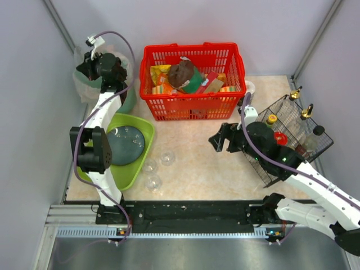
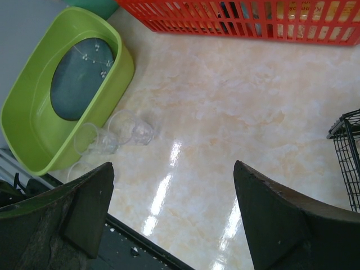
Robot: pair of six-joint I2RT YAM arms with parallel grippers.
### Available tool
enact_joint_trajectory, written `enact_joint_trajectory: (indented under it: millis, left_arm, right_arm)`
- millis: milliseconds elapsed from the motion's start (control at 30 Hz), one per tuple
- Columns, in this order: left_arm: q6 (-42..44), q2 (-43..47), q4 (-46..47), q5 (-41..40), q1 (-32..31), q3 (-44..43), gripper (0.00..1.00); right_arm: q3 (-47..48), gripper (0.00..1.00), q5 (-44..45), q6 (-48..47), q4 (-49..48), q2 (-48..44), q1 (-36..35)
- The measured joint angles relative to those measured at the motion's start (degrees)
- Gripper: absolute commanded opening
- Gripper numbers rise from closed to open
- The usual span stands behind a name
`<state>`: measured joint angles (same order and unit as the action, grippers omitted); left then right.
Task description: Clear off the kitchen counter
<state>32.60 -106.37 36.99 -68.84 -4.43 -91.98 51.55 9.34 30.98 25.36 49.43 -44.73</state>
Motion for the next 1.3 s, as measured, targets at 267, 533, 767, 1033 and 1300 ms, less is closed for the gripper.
enact_joint_trajectory:
  millis: [267, 533, 767, 1033, 1300]
  left_arm:
    - [-18.53, 3.72, -24.41, 2.19, 0.31, -5.92, 0.00]
    - [-40.79, 12.94, -50.51, 13.57, 1.14, -10.23, 0.00]
    - [-53.59, 21.51, -65.20, 28.96, 3.28, -8.66, 0.00]
    - [-61.13, 33.53, -73.07, 51.82, 11.10, 4.94, 0.00]
    - [-64.65, 44.50, -74.86, 68.06, 14.97, 27.08, 0.00]
  right_arm:
    - [0.00, 0.85, -0.66, 0.02, 0.00, 0.13, 0.02]
    - [-0.13, 0.85, -0.74, 0.09, 0.11, -0.72, 0.02]
    - [-1.01, 0.85, -0.85, 0.24, 0.59, -3.28, 0.02]
    - [-2.08, 0.85, -0.61, 0.39, 2.71, -4.44, 0.02]
    - [-2.75, 0.85, -0.66, 0.85, 4.20, -5.84, 0.02]
